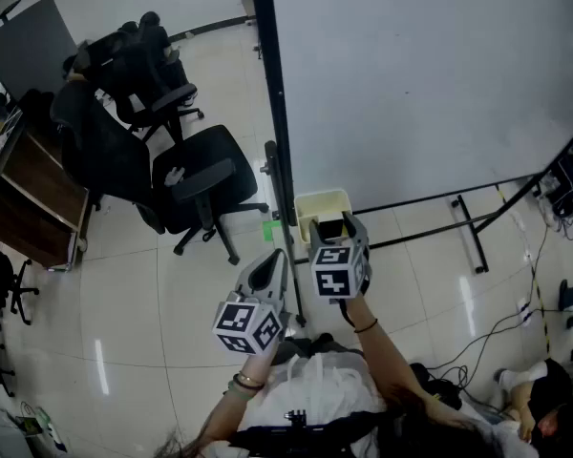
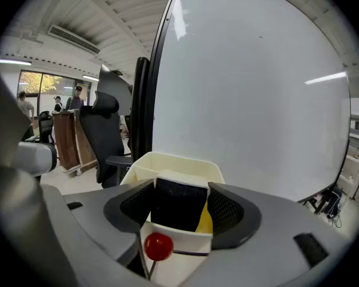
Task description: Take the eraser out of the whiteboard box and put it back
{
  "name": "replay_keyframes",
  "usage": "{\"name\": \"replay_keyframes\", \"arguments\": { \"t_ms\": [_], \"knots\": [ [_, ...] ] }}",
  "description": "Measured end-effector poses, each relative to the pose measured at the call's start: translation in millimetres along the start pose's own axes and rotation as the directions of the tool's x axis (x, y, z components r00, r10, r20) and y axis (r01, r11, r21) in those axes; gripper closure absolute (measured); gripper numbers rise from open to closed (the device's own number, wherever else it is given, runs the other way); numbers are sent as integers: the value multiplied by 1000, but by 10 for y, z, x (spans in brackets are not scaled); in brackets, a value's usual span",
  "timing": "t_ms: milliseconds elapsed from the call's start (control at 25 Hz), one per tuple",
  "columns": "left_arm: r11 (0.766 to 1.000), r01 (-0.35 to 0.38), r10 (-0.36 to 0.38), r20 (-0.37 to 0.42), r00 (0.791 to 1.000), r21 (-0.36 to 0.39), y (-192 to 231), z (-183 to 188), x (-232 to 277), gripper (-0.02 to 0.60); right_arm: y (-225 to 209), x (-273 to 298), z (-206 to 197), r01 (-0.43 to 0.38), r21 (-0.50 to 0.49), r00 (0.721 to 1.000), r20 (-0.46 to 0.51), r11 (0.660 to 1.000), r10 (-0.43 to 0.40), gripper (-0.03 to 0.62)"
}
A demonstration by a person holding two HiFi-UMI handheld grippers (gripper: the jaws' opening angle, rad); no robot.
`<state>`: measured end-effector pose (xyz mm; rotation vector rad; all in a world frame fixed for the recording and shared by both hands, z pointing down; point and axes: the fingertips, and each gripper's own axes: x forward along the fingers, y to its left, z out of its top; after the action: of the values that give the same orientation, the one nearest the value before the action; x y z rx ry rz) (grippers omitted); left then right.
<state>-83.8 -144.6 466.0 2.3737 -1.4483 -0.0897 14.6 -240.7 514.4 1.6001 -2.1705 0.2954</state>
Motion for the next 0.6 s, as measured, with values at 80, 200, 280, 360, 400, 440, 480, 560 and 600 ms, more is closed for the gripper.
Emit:
{"name": "replay_keyframes", "arguments": {
  "t_ms": [80, 200, 280, 360, 400, 440, 480, 560, 600],
  "knots": [
    [1000, 2, -2, 1, 1000, 1, 11, 3, 7, 597, -61, -89, 35, -9, -5, 1000, 0, 1000, 9, 307],
    [1000, 1, -1, -2, 1000, -2, 30, 0, 13, 597, -121, -293, 231, -25, 2, 998, 66, 1000, 25, 309],
    [1000, 2, -2, -3, 1000, -2, 34, 1, 25, 597, -135, -498, 444, -43, 9, 990, 132, 999, 42, 309],
    [1000, 7, -7, -4, 1000, -1, 23, 0, 50, 597, -141, -726, 658, -58, 9, 980, 193, 998, 55, 309],
    [1000, 12, -12, -7, 1000, 0, 12, -5, 64, 597, -144, -835, 752, -62, 6, 974, 219, 998, 59, 309],
    [1000, 19, -19, -14, 1000, 2, -4, -16, 77, 597, -145, -933, 831, -64, 1, 968, 243, 998, 62, 309],
    [1000, 29, -29, -25, 999, 6, -24, -31, 88, 597, -145, -1013, 895, -65, -4, 962, 264, 998, 64, 309],
    [998, 50, -48, -55, 997, 27, -75, -63, 107, 597, -155, -1111, 960, -67, -9, 955, 288, 998, 67, 309],
    [997, 58, -55, -67, 996, 42, -100, -72, 115, 597, -170, -1128, 954, -67, -8, 954, 291, 998, 67, 309]
  ]
}}
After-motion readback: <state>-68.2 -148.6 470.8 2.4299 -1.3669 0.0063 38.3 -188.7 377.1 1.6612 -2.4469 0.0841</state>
